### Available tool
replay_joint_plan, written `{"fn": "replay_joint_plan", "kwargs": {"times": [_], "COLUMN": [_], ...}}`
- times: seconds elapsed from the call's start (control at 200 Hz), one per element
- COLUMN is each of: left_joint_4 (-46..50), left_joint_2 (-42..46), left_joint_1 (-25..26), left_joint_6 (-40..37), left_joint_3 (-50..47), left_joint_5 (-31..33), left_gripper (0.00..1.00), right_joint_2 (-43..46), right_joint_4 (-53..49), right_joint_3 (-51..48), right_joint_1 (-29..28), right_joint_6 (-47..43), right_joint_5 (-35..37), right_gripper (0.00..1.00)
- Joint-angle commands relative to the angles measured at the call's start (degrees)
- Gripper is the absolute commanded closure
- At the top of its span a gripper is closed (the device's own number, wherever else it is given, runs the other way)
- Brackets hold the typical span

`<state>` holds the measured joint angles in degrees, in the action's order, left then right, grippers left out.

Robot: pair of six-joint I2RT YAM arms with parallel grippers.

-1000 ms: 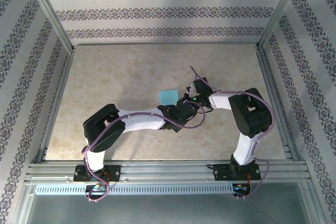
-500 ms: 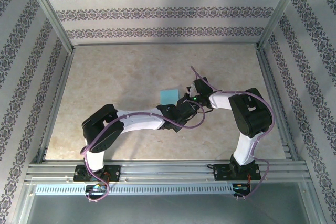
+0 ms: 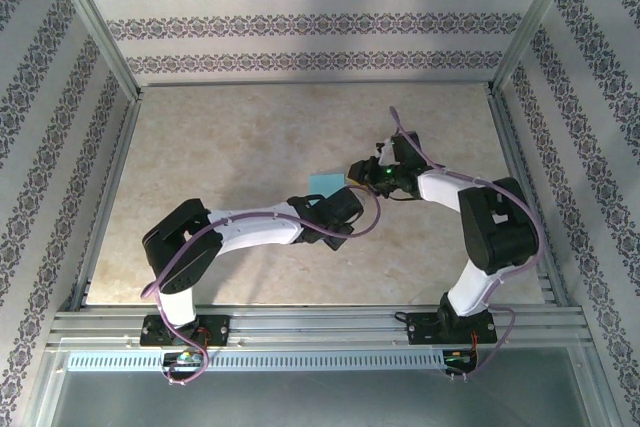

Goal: Fold a paper plane with a square sheet of paper (fold left side to right side)
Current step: Fold the triangle a second time at the center of the table.

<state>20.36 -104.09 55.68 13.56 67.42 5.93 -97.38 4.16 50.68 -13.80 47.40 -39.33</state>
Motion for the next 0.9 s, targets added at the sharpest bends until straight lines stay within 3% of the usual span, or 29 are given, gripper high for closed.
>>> {"fn": "replay_joint_plan", "kwargs": {"times": [0.0,0.145,0.31,0.665,0.894], "left_joint_4": [-3.21,-5.16,-7.37,-8.49,-8.49], "left_joint_2": [2.37,3.44,4.62,5.47,5.48], "left_joint_1": [-1.83,-3.65,-6.03,-7.77,-8.03], "left_joint_6": [3.75,5.15,7.62,9.3,9.63], "left_joint_3": [-1.34,-2.7,-3.99,-5.79,-6.11], "left_joint_5": [-4.74,-8.05,-12.34,-15.15,-15.34], "left_gripper": [0.99,0.99,0.99,0.99,0.98], "right_joint_2": [4.56,9.62,13.67,10.95,6.13], "right_joint_4": [0.24,-0.3,-0.37,1.29,2.05], "right_joint_3": [-3.78,-9.7,-15.48,-18.1,-16.57], "right_joint_1": [2.13,3.28,2.23,-11.53,-13.97], "right_joint_6": [-2.53,-3.92,-3.94,-2.93,-2.78], "right_joint_5": [0.97,0.66,-0.88,4.8,6.26], "right_gripper": [0.67,0.79,1.0,1.0,1.0]}}
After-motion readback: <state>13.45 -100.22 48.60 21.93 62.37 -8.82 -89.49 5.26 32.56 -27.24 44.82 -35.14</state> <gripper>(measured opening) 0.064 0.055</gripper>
